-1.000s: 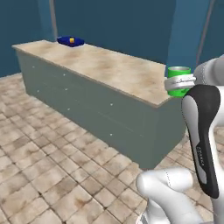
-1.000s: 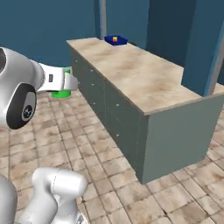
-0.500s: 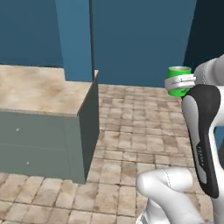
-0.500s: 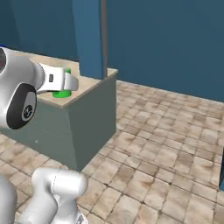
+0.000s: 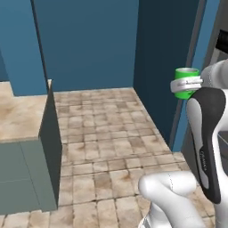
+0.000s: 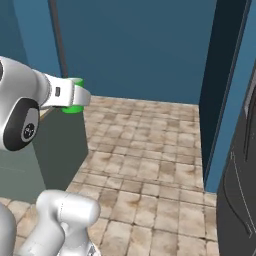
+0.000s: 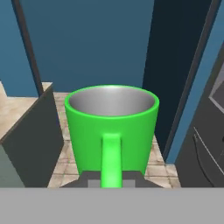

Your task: There is a tray on the dining counter. Grab the cup, mug, and pitcher and place them on the tray. The pitcher may be placed next to the tray if it cannot fit the tray.

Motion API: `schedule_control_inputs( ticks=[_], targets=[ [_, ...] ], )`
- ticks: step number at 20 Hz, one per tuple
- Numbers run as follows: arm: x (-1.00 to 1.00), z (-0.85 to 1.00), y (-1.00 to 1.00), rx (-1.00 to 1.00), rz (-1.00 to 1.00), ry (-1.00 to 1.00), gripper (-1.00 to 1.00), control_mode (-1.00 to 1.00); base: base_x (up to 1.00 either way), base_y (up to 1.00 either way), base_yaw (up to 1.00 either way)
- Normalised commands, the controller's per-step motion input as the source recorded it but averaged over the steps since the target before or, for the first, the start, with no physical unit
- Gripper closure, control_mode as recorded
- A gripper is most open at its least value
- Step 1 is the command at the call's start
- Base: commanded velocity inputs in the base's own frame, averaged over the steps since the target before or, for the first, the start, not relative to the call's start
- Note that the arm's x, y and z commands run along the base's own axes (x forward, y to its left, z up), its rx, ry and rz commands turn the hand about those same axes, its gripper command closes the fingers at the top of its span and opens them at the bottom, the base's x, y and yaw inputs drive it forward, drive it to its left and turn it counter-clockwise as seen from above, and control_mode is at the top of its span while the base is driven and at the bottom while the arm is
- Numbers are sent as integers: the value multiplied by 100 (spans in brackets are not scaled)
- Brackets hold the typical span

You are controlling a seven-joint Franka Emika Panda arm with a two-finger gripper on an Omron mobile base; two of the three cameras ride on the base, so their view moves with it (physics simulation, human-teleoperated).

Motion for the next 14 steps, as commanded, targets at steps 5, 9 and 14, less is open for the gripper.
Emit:
schedule_control_inputs(
  ticks=[5,9,14],
  targets=[
    [0,0,0,0,0,0,100,100,98,0,0],
    [0,0,0,0,0,0,100,100,100,0,0],
    [0,0,0,0,0,0,100,100,100,0,0]
  ],
)
